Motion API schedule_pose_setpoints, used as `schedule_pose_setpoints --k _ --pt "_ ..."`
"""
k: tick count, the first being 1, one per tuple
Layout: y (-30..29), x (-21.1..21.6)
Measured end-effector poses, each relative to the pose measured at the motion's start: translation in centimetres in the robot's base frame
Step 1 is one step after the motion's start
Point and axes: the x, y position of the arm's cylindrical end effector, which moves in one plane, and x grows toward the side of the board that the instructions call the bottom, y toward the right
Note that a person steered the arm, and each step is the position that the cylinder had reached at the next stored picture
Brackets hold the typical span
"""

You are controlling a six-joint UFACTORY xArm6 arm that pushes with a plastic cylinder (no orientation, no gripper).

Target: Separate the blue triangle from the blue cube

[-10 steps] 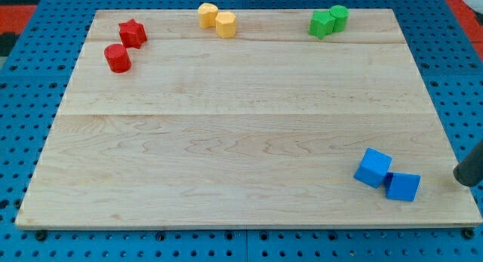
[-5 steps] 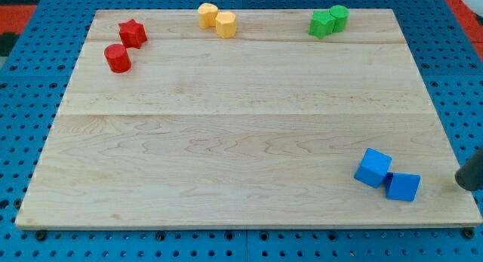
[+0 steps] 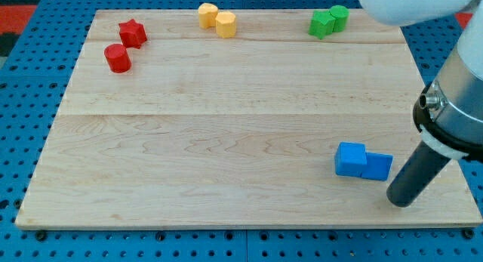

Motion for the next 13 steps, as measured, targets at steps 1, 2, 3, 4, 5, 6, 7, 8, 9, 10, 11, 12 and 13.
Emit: schedule_pose_setpoints --k 1,2,3,4,5,6,7,8,9,10,11,12,13 --pt "0.6 -4.6" --pt "1.0 -11.7" --pt "4.1 -10.0" --pt "5.7 -5.8" --pt "2.8 -5.7" --pt "0.2 -9.9" --pt "-2.5 -11.5" --pt "1.2 -9.6" --pt "-3.7 -11.6" --pt "-5.6 -11.6" --pt "-12.8 -14.7" --pt "-15.1 -15.2" --pt "-7.4 -15.0"
